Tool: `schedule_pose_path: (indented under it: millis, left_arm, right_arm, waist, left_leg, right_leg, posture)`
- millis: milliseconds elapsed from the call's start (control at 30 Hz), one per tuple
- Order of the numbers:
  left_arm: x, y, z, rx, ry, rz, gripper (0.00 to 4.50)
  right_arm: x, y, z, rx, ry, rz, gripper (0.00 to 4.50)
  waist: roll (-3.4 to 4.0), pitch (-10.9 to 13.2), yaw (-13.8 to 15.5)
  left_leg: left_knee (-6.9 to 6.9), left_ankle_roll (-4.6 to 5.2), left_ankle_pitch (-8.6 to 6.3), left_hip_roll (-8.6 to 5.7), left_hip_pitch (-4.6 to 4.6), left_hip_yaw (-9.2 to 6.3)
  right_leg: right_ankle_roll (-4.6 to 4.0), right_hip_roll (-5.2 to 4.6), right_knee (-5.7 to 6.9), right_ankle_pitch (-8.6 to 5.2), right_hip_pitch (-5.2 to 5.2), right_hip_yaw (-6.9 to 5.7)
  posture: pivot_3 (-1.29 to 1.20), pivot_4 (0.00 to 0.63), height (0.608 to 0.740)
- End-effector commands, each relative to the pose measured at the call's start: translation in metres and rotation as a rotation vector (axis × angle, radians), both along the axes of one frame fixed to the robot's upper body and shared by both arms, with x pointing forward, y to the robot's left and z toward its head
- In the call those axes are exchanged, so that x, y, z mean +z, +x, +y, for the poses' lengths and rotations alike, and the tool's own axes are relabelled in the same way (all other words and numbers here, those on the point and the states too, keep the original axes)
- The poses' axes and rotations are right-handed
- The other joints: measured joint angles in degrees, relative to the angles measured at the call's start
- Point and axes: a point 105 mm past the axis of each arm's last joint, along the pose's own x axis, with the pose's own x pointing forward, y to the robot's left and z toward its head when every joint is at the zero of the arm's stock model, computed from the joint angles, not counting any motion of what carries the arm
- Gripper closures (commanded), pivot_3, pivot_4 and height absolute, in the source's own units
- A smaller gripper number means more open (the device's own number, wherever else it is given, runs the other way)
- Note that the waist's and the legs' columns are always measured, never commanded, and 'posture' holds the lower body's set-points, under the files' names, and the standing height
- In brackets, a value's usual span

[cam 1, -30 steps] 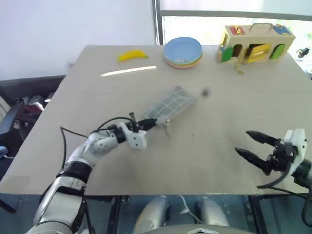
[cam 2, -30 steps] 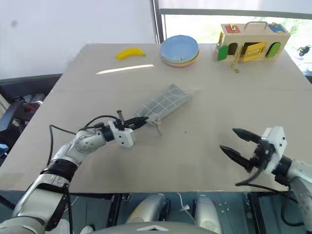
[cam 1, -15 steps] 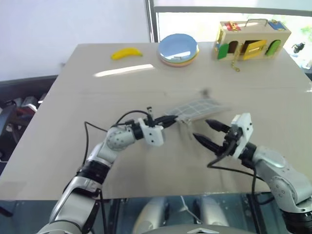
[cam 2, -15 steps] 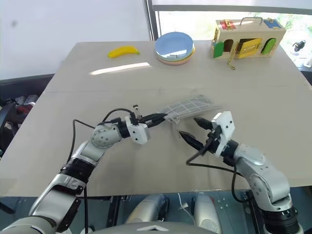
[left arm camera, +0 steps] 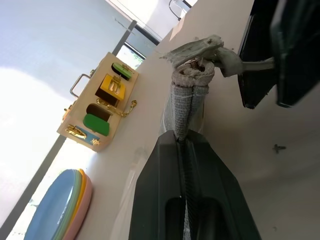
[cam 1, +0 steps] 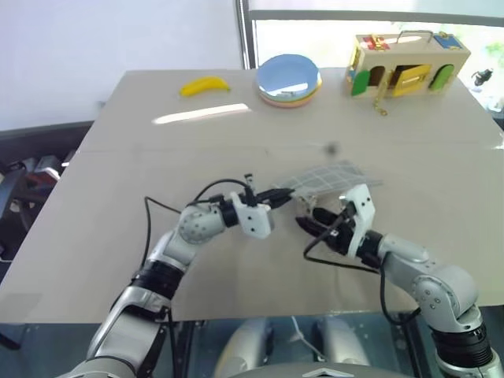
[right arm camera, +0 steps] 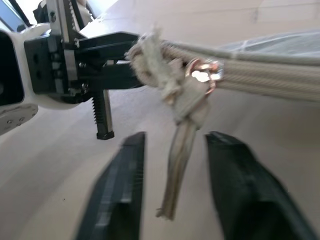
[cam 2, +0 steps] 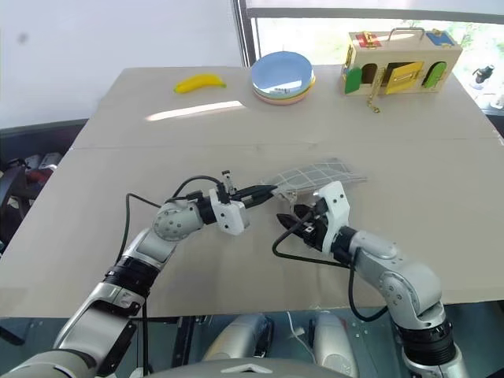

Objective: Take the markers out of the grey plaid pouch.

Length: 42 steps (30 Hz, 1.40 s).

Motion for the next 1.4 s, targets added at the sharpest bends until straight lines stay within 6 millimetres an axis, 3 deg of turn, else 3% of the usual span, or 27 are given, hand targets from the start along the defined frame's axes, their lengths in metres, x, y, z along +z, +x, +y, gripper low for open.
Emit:
schedule_pose_path:
  millis: [33, 67, 533, 700, 767, 900, 1000, 1067, 1200, 1300, 1400]
  left_arm:
    - [0.013, -0.003, -0.001, -0.011, -0.044, -0.031, 4.5]
    - [0.012, -0.003, -0.001, -0.01, -0.045, -0.029, 4.5]
    - [0.01, -0.002, 0.008, 0.019, -0.053, -0.011, 4.5]
    - [0.013, 0.0, 0.011, 0.03, -0.076, 0.001, 4.5]
    - [0.015, -0.001, 0.009, 0.026, -0.094, 0.015, 4.5]
    - [0.017, -0.002, 0.004, 0.013, -0.139, 0.065, 4.5]
    - [0.016, -0.003, 0.002, 0.008, -0.145, 0.082, 4.5]
    - [0.015, -0.003, 0.001, 0.007, -0.148, 0.091, 4.5]
    - [0.014, -0.004, -0.002, -0.001, -0.152, 0.101, 4.5]
    - [0.015, -0.004, -0.005, -0.009, -0.155, 0.104, 4.5]
    - [0.018, -0.004, -0.008, -0.019, -0.163, 0.103, 4.5]
  right_arm:
    - [0.016, 0.003, -0.01, -0.02, 0.022, -0.048, 4.14]
    - [0.019, 0.005, -0.015, -0.032, 0.022, -0.053, 4.46]
    - [0.029, 0.016, -0.121, -0.325, -0.028, -0.059, 4.46]
    - [0.029, 0.026, -0.171, -0.517, -0.078, -0.065, 4.46]
    - [0.029, 0.027, -0.182, -0.553, -0.1, -0.073, 4.46]
    - [0.028, 0.015, -0.164, -0.419, -0.133, -0.061, 4.46]
    - [0.03, 0.005, -0.145, -0.324, -0.166, -0.084, 3.68]
    - [0.04, -0.004, -0.13, -0.239, -0.124, -0.101, 2.89]
    - [0.063, -0.022, -0.097, -0.047, -0.02, -0.133, 2.89]
    - [0.071, -0.022, -0.082, -0.009, 0.02, -0.152, 2.89]
    - [0.069, -0.014, -0.072, -0.015, 0.035, -0.146, 3.7]
  waist:
    - [0.0, 0.0, 0.0]
    - [0.0, 0.0, 0.0]
    - [0.0, 0.0, 0.1]
    - [0.0, 0.0, 0.0]
    - [0.0, 0.0, 0.0]
    - [0.0, 0.0, 0.0]
    - [0.0, 0.0, 0.1]
    - [0.0, 0.0, -0.1]
    - [0.0, 0.0, 0.0]
    - [-0.05, 0.0, 0.0]
    - [-0.09, 0.0, 0.1]
  left_leg:
    - [0.0, 0.0, 0.0, 0.0, 0.0, 0.0]
    - [0.0, 0.0, 0.0, 0.0, 0.0, 0.0]
    - [0.0, 0.01, 0.0, 0.0, -0.03, 0.07]
    - [0.0, 0.01, 0.0, 0.01, 0.0, 0.13]
    - [0.0, 0.01, 0.0, 0.01, 0.0, 0.13]
    - [0.0, 0.02, 0.0, 0.02, -0.01, 0.17]
    - [0.0, 0.02, 0.0, 0.03, -0.02, 0.16]
    - [0.02, 0.02, 0.0, 0.03, -0.01, 0.19]
    - [0.03, 0.02, 0.0, 0.05, 0.03, 0.19]
    - [0.05, 0.03, -0.01, 0.05, 0.02, 0.18]
    - [0.1, 0.03, -0.01, 0.05, 0.02, 0.18]
  right_leg:
    - [0.0, 0.0, 0.0, 0.0, 0.0, 0.0]
    - [0.0, 0.0, 0.01, 0.0, 0.0, 0.0]
    - [0.0, -0.01, 0.02, 0.0, 0.01, 0.06]
    - [0.0, 0.0, 0.07, 0.0, 0.01, 0.11]
    - [0.0, 0.0, 0.07, 0.0, 0.01, 0.12]
    - [0.0, -0.01, 0.06, 0.0, 0.0, 0.16]
    - [0.0, -0.01, 0.05, 0.0, 0.0, 0.15]
    - [0.0, 0.0, 0.06, 0.0, 0.01, 0.18]
    - [0.0, 0.02, 0.08, 0.01, 0.04, 0.18]
    - [0.01, 0.01, 0.05, 0.01, 0.07, 0.17]
    - [0.01, 0.01, 0.06, 0.01, 0.07, 0.16]
  posture:
    - [0.0, 0.15, 0.74]
    - [0.0, 0.15, 0.74]
    - [0.0, 0.15, 0.74]
    - [0.0, 0.15, 0.74]
    - [0.0, 0.15, 0.74]
    - [0.0, 0.15, 0.74]
    - [0.0, 0.15, 0.74]
    - [0.0, 0.15, 0.74]
    - [0.0, 0.15, 0.74]
    - [0.0, 0.15, 0.74]
    - [0.0, 0.15, 0.74]
